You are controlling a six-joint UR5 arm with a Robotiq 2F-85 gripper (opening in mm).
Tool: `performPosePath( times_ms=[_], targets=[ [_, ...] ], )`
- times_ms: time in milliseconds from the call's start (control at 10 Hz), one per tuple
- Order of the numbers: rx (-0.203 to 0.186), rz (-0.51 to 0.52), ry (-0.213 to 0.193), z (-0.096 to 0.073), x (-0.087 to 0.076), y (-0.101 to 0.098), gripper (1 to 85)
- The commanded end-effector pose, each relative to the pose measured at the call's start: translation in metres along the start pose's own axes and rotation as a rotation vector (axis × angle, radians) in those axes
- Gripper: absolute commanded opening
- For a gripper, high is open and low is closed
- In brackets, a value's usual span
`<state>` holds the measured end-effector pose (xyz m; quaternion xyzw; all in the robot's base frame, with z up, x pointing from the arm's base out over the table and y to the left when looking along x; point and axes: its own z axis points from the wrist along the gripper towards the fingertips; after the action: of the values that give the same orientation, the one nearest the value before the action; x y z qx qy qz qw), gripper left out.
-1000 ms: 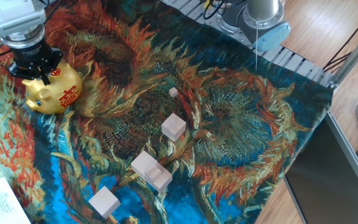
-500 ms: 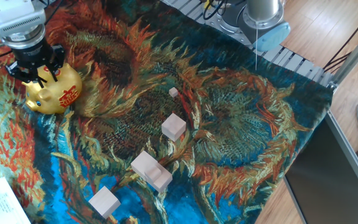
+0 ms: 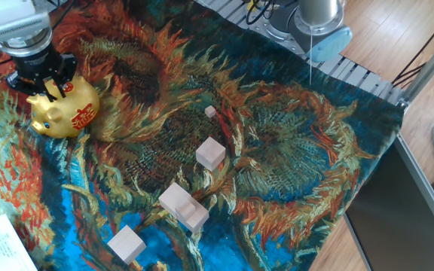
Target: Drop coins into a piggy bank
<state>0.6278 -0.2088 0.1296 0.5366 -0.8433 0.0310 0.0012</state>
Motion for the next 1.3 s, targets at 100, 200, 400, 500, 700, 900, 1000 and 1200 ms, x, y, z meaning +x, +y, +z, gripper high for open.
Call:
performPosePath(
  times_ms=[100, 200, 400, 500, 700, 900, 1000, 1200],
  targets=[
    [-0.053, 0.742, -0.119, -0.006, -0.029, 0.0, 6.7],
    [-0.015, 0.799, -0.094, -0.005, -0.02, -0.007, 2.3],
    [-0.022, 0.843, -0.119, -0.006, -0.026, -0.009, 1.3],
    [-0.027, 0.881, -0.117, -0.006, -0.026, -0.008, 1.3],
    [-0.036, 0.955, -0.107, -0.006, -0.027, -0.005, 1.3],
    [-0.047, 1.023, -0.12, -0.01, -0.069, 0.008, 1.3],
    [-0.036, 1.044, -0.123, -0.011, -0.081, 0.011, 1.3],
    [0.006, 0.949, -0.063, -0.014, -0.061, 0.007, 1.3]
  ],
)
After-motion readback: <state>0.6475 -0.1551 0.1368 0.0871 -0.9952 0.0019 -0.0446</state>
